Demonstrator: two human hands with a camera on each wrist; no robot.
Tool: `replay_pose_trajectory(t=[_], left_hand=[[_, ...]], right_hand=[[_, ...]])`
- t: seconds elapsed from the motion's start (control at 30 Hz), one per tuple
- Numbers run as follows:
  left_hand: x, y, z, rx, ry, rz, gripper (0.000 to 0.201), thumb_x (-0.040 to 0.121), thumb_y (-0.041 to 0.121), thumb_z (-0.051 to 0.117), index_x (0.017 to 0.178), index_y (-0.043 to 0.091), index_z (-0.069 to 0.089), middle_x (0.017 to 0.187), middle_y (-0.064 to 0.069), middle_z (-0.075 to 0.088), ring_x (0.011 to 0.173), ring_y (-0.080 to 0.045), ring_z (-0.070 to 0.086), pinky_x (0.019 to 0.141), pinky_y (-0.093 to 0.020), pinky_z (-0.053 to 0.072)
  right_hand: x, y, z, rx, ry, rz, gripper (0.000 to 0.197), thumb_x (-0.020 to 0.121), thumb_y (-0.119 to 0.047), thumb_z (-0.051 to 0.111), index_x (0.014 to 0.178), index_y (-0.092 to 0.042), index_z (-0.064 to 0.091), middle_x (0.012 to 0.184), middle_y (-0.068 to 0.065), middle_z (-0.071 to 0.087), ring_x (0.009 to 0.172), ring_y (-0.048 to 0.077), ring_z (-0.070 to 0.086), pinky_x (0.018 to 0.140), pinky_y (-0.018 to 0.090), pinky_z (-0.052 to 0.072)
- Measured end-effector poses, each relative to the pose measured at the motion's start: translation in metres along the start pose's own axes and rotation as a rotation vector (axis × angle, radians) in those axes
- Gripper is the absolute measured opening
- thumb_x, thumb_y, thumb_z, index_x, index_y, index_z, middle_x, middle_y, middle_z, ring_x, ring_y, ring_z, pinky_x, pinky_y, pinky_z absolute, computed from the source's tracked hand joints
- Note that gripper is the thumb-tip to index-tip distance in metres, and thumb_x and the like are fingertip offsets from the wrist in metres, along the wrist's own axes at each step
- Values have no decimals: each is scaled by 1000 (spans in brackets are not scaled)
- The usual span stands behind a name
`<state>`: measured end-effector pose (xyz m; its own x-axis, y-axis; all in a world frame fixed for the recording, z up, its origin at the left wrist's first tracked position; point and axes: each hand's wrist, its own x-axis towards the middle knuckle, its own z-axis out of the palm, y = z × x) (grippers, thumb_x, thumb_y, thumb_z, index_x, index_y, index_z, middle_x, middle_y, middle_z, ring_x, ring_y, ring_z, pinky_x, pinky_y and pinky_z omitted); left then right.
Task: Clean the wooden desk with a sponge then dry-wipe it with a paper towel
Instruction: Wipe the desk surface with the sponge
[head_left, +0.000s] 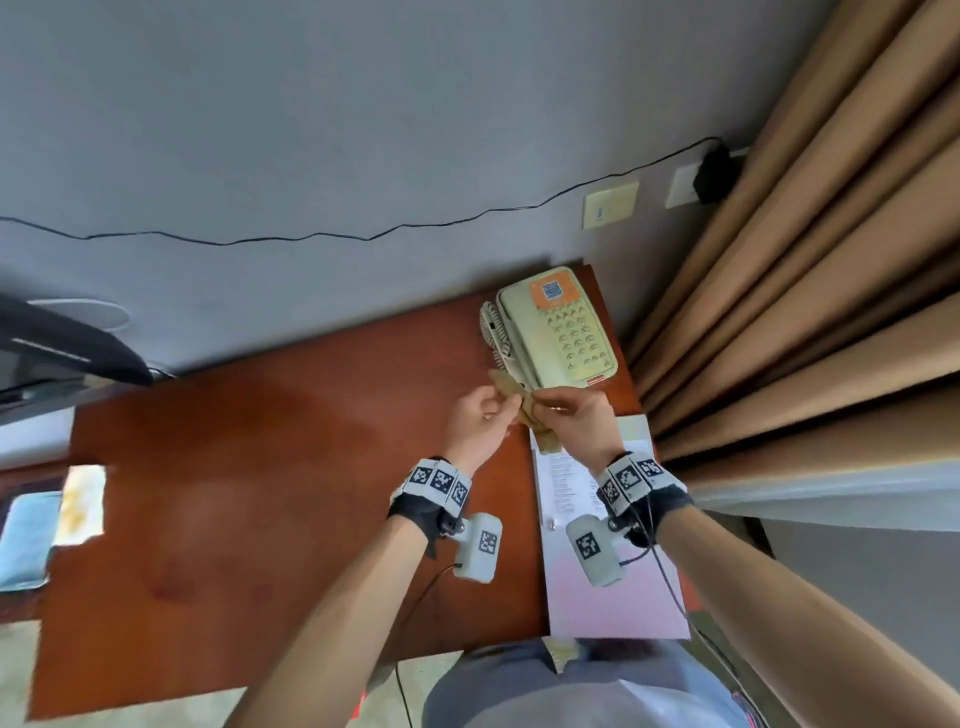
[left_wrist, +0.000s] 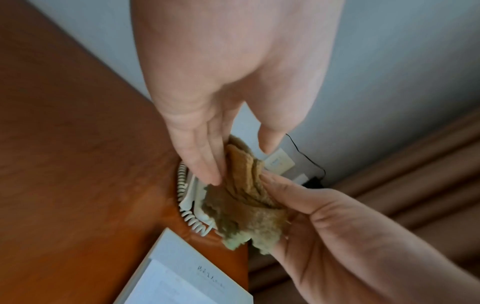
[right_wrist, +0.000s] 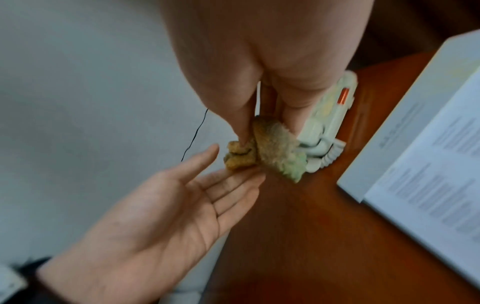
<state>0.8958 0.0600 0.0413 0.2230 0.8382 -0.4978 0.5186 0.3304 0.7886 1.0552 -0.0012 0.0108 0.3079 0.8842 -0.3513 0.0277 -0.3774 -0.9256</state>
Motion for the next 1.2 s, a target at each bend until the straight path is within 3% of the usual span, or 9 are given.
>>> replay_pose_trajectory(t=[0.1, 0.27, 0.43, 0.6, 0.77, 0.9, 0.97, 1.03, 1.2], left_hand=[[-31, -21, -32, -159, 50, -60, 36, 95, 8, 67, 130, 7, 57, 107, -13, 71, 90, -23, 75, 80, -34, 62], [-77, -68, -86, -200, 49, -39, 38, 94, -5, 63, 130, 9, 59, 108, -15, 73, 91, -23, 75, 83, -37, 62], [-119, -119, -140, -152, 55, 0, 37, 93, -5, 63, 125, 15, 62, 102, -8, 75, 88, -24, 74, 81, -37, 62], [-150, -182, -214, 139, 4, 51, 35, 95, 7, 61, 126, 22, 68, 113, 3, 72, 94, -10, 69, 86, -26, 58], [-184, -238, -297, 384, 64, 105, 35, 97, 11, 57, 126, 26, 67, 111, 10, 70, 87, 1, 62, 72, -1, 42], [-201, -277, -367, 448, 160, 47, 32, 97, 9, 54, 122, 22, 69, 110, 6, 70, 89, -5, 63, 81, -15, 48], [-206, -294, -400, 487, 200, -1, 31, 97, 8, 53, 121, 18, 69, 110, 2, 71, 95, -11, 64, 89, -23, 51], [-209, -310, -431, 528, 237, -49, 30, 97, 7, 51, 120, 16, 69, 111, 0, 71, 102, -15, 65, 93, -26, 51], [-222, -343, -494, 585, 393, -219, 27, 97, 6, 54, 119, 12, 69, 112, -4, 72, 106, -19, 65, 93, -25, 50]], right_hand=[[-22, -6, 42, -47, -148, -55, 39, 81, -18, 80, 118, -22, 71, 108, -8, 73, 96, 2, 69, 88, 30, 58], [-58, 1, 100, -107, -357, 7, 67, 78, -26, 83, 139, -31, 54, 117, -10, 67, 102, -1, 65, 73, 20, 58], [-88, 5, 167, -204, -490, -17, 63, 75, -23, 82, 133, -31, 58, 117, -14, 68, 107, 0, 64, 93, 24, 53], [-122, 6, 251, -320, -510, -2, 41, 76, -11, 80, 110, -27, 65, 98, -12, 73, 88, 3, 69, 78, 24, 55], [-142, 2, 333, -408, -457, -1, 43, 78, -11, 79, 118, -21, 64, 109, -6, 70, 89, 5, 67, 64, 13, 51], [-147, -8, 382, -456, -375, -44, 42, 81, -19, 76, 121, -25, 64, 105, -6, 70, 82, 11, 69, 57, 23, 57], [-147, -13, 402, -542, -350, -79, 43, 80, -25, 74, 121, -30, 64, 102, -5, 72, 82, 16, 69, 65, 31, 60], [-145, -16, 421, -630, -356, -104, 44, 79, -26, 72, 121, -33, 64, 100, -3, 73, 85, 20, 68, 71, 30, 56], [-124, -22, 475, -758, -463, -139, 37, 79, -29, 69, 116, -35, 63, 92, -1, 73, 78, 21, 68, 65, 27, 53]])
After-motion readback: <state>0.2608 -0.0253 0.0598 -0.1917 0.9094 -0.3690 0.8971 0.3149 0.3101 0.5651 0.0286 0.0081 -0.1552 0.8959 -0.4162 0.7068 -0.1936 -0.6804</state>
